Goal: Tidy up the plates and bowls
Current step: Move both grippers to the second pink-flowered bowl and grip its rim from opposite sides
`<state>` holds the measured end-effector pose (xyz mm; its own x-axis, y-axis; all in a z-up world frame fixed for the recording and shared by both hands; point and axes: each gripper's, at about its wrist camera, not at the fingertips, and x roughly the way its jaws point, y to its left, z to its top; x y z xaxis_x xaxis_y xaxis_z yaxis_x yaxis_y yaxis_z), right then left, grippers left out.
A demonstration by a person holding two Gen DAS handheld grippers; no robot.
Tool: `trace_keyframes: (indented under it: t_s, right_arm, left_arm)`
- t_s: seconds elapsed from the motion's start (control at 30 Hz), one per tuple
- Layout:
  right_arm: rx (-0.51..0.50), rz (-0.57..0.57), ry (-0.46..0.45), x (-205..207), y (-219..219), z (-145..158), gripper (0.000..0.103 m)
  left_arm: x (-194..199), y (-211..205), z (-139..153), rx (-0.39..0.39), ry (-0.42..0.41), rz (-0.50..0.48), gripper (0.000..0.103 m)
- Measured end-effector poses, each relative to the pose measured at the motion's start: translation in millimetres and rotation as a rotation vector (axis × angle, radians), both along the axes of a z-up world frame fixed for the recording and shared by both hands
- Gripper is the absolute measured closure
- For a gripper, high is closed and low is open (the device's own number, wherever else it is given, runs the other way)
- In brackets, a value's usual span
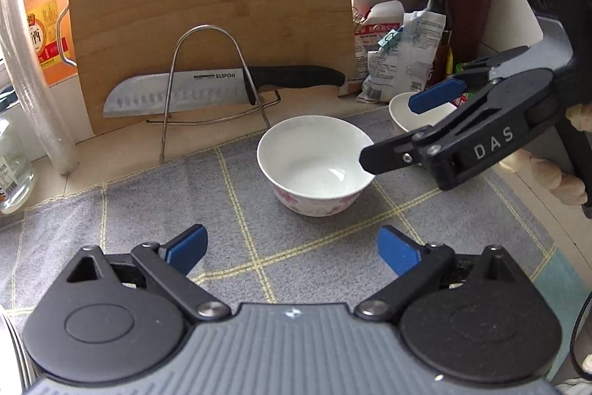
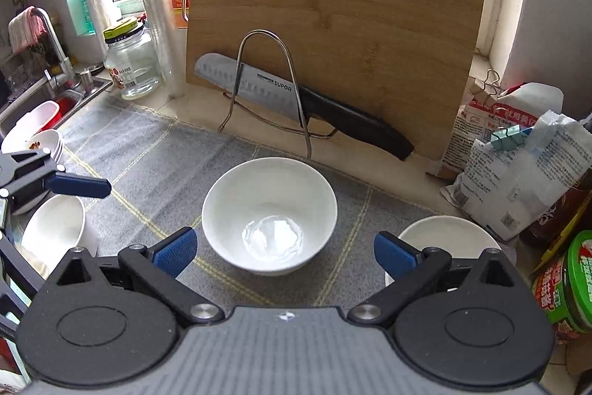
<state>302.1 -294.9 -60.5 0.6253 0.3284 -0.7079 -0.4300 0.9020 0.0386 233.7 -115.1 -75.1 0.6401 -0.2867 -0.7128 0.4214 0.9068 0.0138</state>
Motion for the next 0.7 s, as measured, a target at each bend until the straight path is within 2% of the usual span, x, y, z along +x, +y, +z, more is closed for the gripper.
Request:
trace_keyframes:
  t_s: [0.43, 0.7]
  right_arm:
    - [0.104, 0.024, 0.11, 59.6, 5.1, -21.7, 0.0]
    - [0.103, 0.041, 0.139, 75.2, 12.2, -29.9, 0.0]
  left_arm:
    - [38.4, -29.8, -29.9, -0.009, 0.064, 0.031, 0.005]
    - [53.1, -39.6, -42.0, -0.005, 0.06, 0.036, 0.006]
